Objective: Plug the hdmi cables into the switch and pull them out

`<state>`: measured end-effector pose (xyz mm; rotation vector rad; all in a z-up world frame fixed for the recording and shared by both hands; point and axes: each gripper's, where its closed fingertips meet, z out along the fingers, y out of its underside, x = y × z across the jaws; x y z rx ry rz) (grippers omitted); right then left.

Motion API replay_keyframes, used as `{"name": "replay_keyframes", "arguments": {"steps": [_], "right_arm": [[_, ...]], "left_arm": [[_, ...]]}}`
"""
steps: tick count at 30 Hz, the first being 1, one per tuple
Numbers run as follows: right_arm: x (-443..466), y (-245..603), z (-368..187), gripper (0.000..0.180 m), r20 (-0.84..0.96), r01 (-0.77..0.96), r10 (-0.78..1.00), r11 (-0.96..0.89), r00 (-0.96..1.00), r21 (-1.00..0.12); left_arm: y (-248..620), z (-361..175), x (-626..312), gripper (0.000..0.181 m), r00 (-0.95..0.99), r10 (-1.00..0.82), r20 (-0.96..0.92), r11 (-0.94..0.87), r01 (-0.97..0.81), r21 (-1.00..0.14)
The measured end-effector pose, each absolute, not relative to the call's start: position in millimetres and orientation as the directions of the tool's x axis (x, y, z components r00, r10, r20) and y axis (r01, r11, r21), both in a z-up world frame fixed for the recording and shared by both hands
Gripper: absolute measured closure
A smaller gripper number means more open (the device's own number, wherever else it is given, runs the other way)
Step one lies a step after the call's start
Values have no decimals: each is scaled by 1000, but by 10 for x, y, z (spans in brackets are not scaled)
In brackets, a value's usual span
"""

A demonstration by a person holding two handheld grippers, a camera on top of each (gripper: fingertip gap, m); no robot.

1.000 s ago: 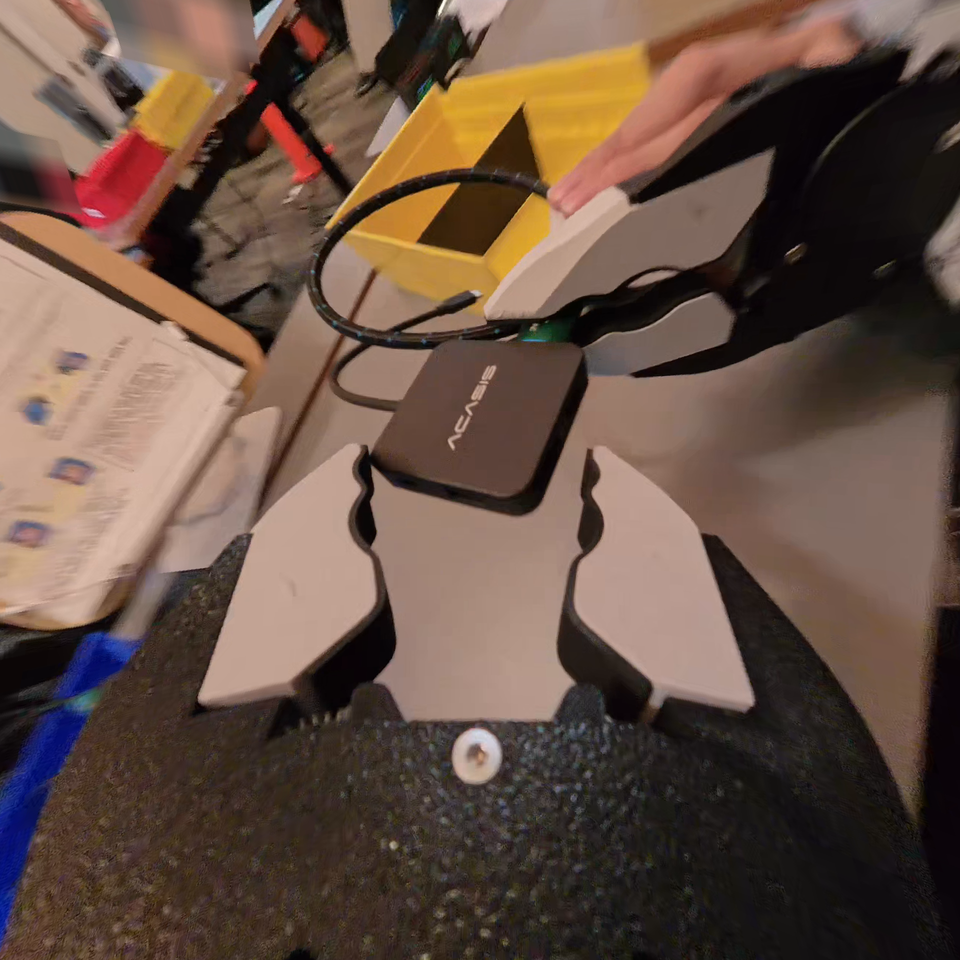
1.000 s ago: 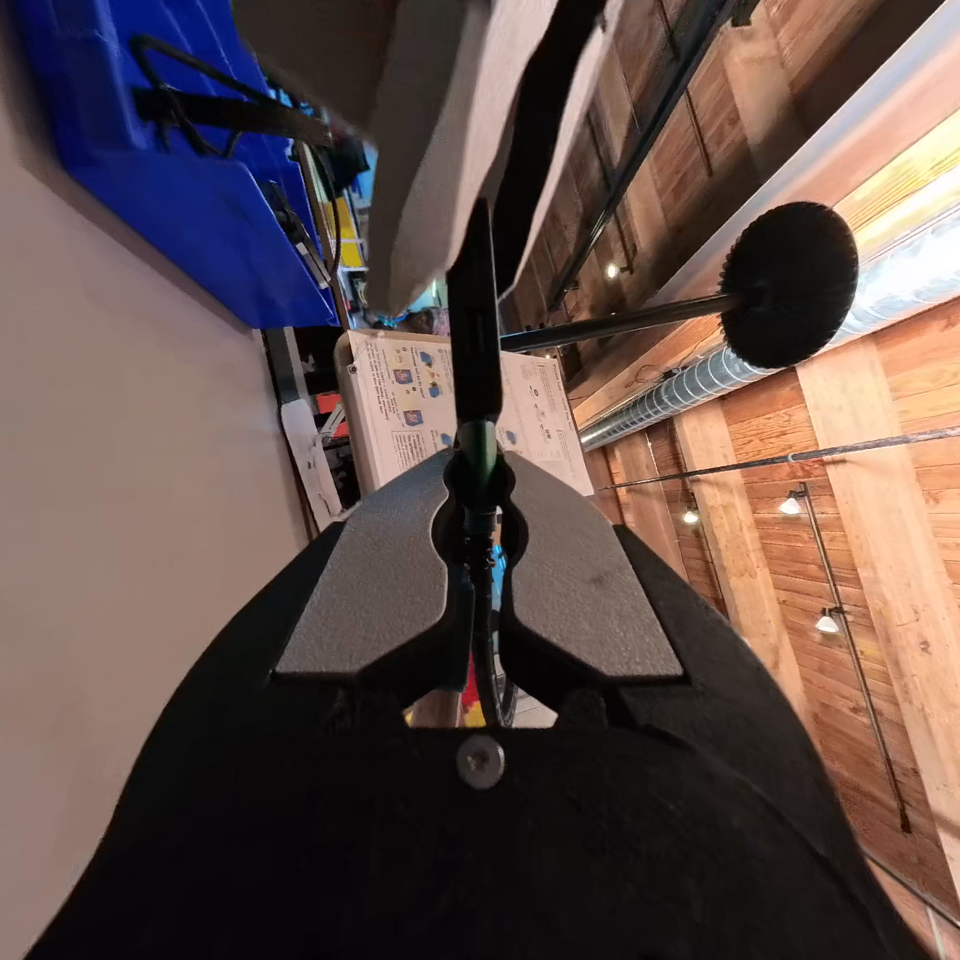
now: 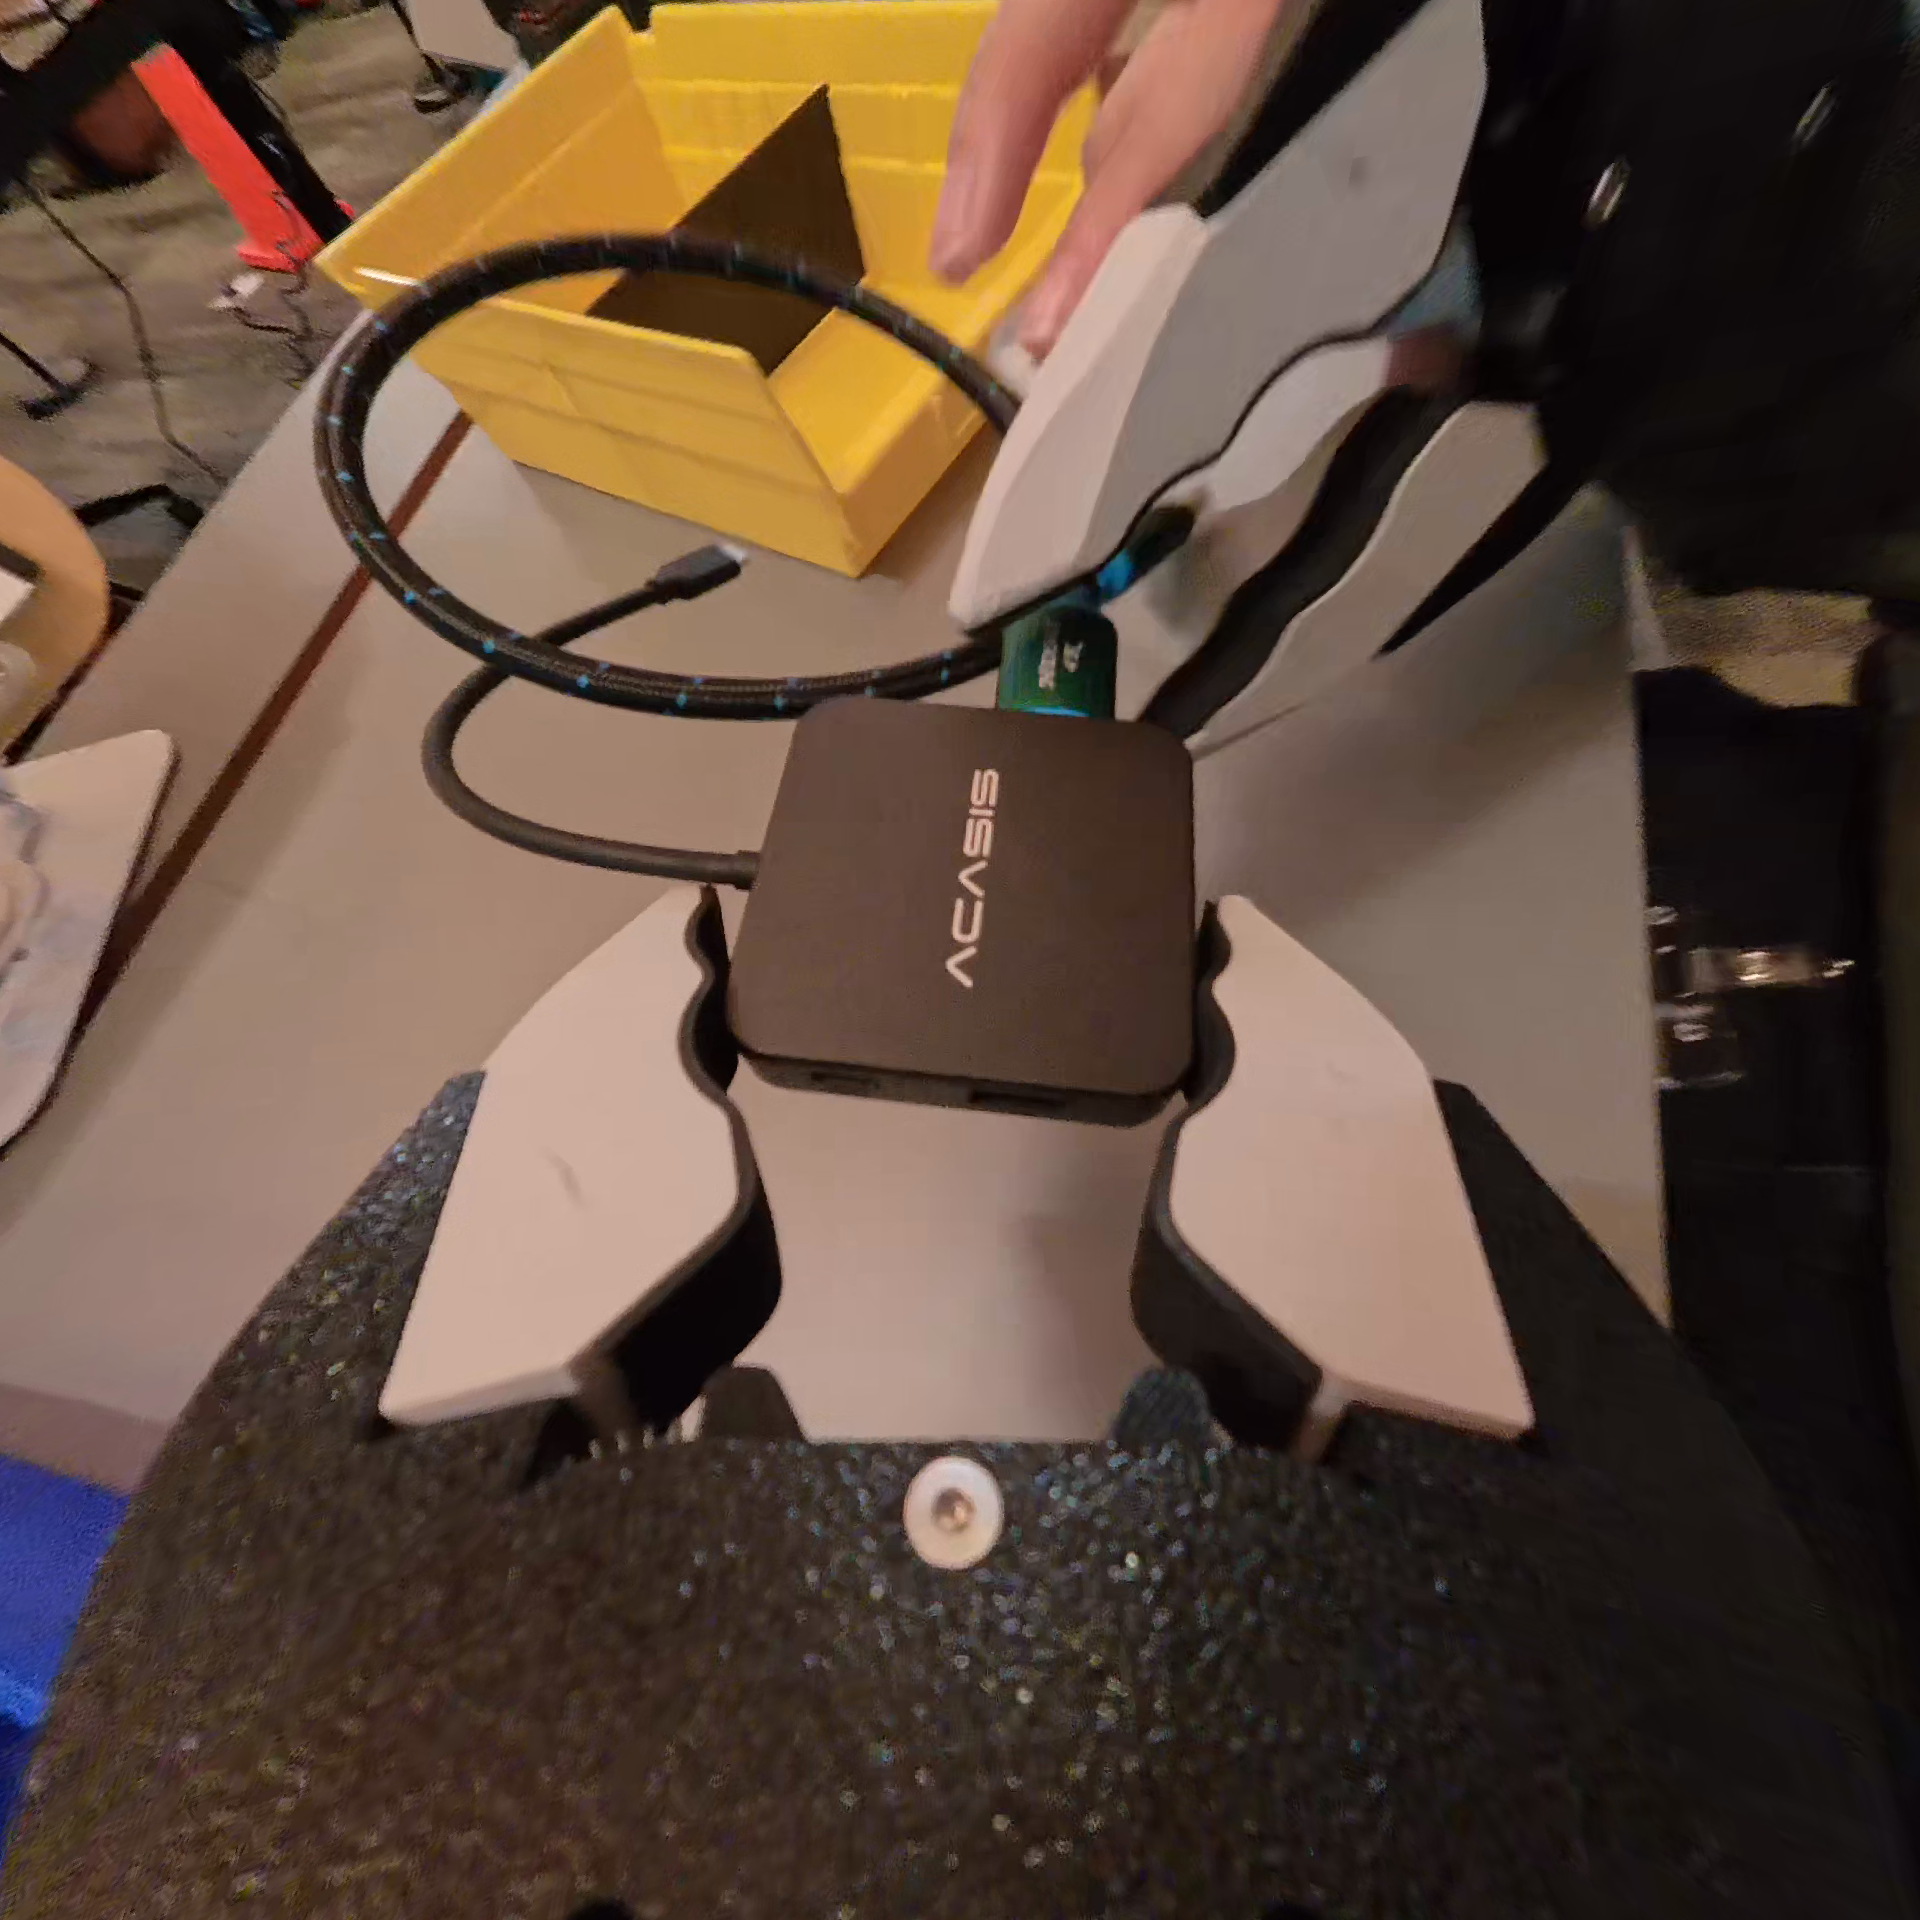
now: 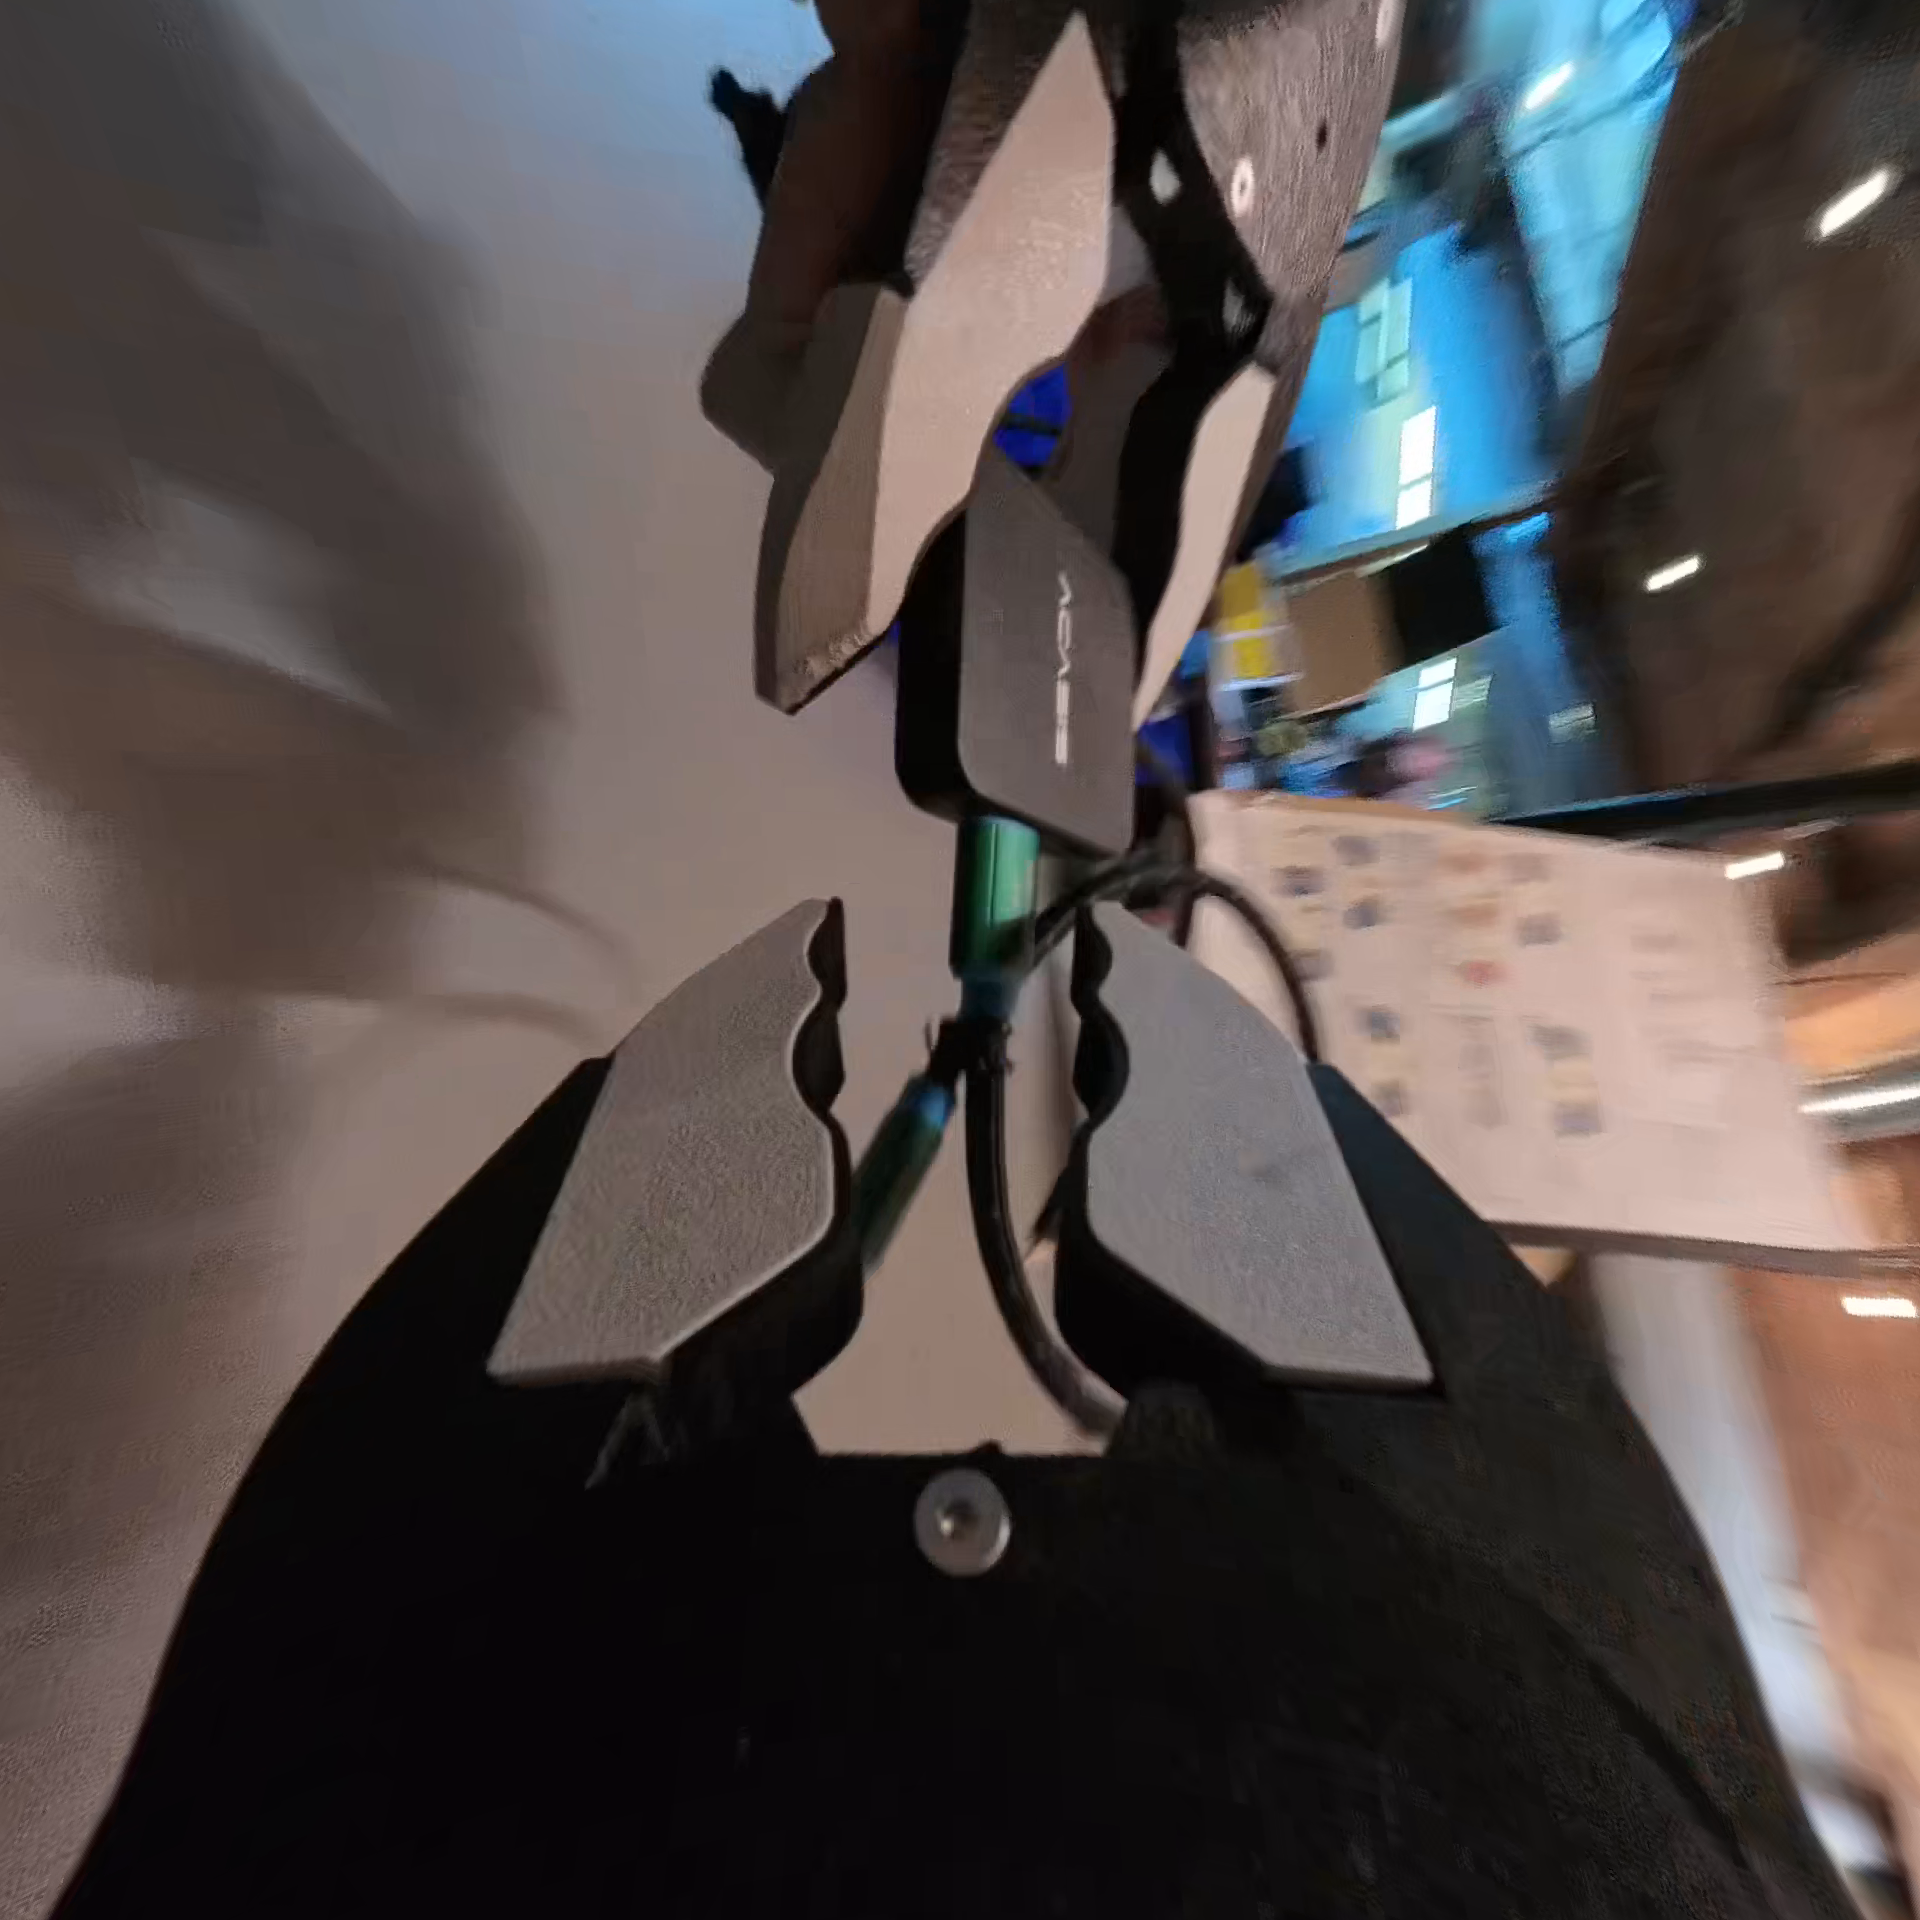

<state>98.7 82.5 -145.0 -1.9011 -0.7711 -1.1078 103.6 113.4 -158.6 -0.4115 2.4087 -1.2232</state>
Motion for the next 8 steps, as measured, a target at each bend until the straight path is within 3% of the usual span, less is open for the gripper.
{"name": "replay_keyframes", "arguments": {"steps": [3, 4, 8], "right_arm": [[884, 736, -1456, 133, 752, 692, 107, -491, 650, -528], [837, 718, -1459, 125, 695, 649, 113, -486, 710, -585], [765, 758, -1465, 126, 521, 497, 94, -480, 848, -723]], "left_arm": [[1247, -1702, 1112, 96, -850, -448, -277, 602, -58, -796], [1251, -1723, 1102, 96, -852, -437, -288, 600, -38, -799], [1199, -1707, 1042, 96, -857, -400, -325, 538, 68, -840]]}}
